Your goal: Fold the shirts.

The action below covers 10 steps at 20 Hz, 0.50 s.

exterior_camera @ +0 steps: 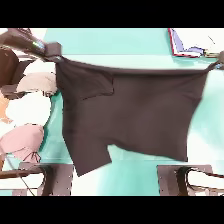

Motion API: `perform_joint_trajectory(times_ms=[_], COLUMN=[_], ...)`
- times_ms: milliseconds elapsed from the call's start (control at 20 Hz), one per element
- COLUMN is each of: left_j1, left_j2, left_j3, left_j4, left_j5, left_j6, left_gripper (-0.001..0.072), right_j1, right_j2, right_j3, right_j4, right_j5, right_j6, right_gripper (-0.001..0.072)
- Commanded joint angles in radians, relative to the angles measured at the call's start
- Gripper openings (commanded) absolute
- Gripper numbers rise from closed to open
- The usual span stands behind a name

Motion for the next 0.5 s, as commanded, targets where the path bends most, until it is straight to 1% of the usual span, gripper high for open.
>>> perform_joint_trajectory(times_ms=[0,100,150,200,300,450], left_j1=[0.004,0.021,0.035,0.052,0.080,0.089], left_j2=[-0.161,-0.190,-0.195,-0.196,-0.192,-0.192], left_j3=[-0.019,-0.017,-0.014,-0.014,-0.013,-0.027], left_j4=[-0.005,-0.011,-0.016,-0.026,-0.038,-0.036], left_j5=[0.213,0.344,0.368,0.362,0.279,0.090], left_j6=[0.012,0.009,0.009,0.009,0.014,0.129], left_gripper=[0.0024,0.0024,0.0023,0.0024,0.0025,0.0024], right_j1=[0.035,0.034,0.034,0.034,0.035,0.035], right_j2=[-0.229,-0.319,-0.350,-0.370,-0.353,-0.273], right_j3=[0.072,0.194,0.250,0.289,0.263,0.095], right_j4=[-0.038,-0.035,-0.032,-0.031,-0.031,-0.033], right_j5=[0.000,-0.024,-0.032,-0.038,-0.059,-0.073], right_j6=[0.006,0.009,0.022,0.027,0.027,0.025], right_gripper=[0.0018,0.0018,0.0018,0.0018,0.0018,0.0018])
